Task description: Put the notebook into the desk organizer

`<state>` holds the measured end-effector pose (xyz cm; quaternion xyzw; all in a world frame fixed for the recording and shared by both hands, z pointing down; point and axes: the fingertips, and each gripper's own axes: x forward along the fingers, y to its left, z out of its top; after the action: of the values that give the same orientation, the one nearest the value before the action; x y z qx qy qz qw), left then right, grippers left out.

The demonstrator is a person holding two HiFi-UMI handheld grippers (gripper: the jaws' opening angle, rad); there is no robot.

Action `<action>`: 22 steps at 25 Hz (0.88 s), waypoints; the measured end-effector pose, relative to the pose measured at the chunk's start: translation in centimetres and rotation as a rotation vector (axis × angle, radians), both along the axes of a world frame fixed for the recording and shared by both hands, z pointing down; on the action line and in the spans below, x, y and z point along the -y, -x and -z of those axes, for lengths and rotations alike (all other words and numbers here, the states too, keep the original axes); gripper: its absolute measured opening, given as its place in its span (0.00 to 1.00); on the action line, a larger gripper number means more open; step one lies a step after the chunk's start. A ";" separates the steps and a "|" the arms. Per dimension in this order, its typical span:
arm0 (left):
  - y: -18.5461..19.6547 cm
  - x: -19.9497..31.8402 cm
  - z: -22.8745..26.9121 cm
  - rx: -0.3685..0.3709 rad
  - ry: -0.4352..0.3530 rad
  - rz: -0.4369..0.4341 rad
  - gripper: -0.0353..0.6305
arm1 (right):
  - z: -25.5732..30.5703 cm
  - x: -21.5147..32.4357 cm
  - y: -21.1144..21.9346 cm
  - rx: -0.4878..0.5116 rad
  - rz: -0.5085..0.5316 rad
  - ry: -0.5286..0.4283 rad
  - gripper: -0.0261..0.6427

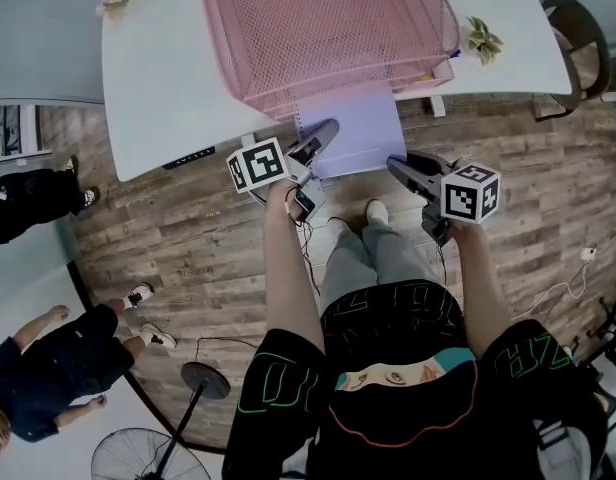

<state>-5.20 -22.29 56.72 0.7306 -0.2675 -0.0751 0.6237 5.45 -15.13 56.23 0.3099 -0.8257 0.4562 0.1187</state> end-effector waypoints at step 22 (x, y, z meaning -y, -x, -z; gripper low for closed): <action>2.7 -4.0 0.2 0.190 -0.094 0.125 0.06 | 2.0 7.0 2.2 0.020 -0.220 -0.059 0.12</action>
<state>-7.92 -18.34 56.50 0.7447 -0.3668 -0.0568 0.5547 3.24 -22.16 54.21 0.3972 -0.8011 0.4449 0.0505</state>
